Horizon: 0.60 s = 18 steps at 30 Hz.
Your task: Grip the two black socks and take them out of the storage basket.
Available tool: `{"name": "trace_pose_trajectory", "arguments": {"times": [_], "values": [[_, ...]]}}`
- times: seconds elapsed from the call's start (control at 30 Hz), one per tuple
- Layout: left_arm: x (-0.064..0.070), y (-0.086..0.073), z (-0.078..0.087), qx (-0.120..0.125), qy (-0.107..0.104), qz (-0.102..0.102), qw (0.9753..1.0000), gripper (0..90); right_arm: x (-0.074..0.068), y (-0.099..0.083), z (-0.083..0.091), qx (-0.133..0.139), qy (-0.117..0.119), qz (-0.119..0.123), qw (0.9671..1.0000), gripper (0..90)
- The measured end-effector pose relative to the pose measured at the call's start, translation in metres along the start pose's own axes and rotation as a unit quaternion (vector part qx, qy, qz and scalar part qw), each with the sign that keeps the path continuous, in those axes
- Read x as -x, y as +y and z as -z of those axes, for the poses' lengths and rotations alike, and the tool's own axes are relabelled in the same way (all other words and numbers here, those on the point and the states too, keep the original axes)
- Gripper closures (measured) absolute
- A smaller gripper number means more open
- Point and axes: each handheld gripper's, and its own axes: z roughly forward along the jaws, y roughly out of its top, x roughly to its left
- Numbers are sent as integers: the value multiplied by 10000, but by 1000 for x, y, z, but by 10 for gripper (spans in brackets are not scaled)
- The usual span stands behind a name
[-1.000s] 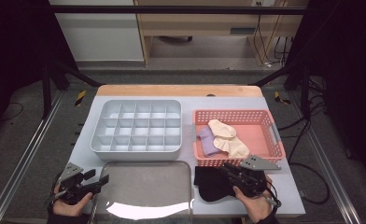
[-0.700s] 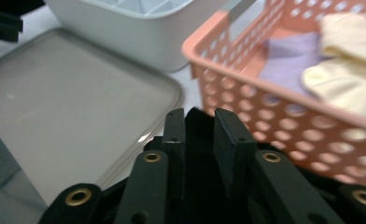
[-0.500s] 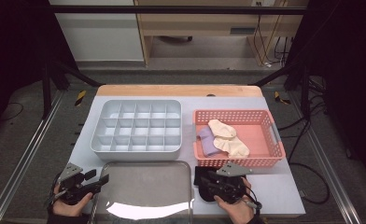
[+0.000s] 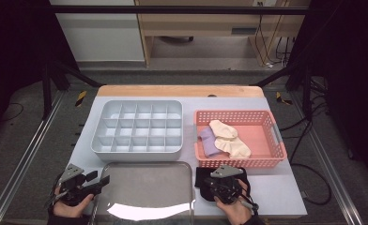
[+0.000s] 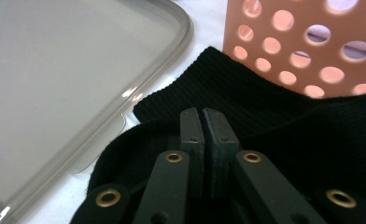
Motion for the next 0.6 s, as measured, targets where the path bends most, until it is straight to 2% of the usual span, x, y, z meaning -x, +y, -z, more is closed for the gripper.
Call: {"name": "trace_pose_trajectory", "arguments": {"times": [0.13,0.27,0.4,0.6], "values": [[0,0,0,-3,-5,-6,10000,404,2,3,9,138,74,-53,9999,878],[0,0,0,1,4,-9,10000,404,5,7,27,500,127,-107,9986,878],[0,0,0,-6,2,-14,10000,404,20,9,51,925,-1,-333,9952,878],[0,0,-1,-15,7,-24,10000,403,46,2,68,1115,-153,-719,9910,877]]}}
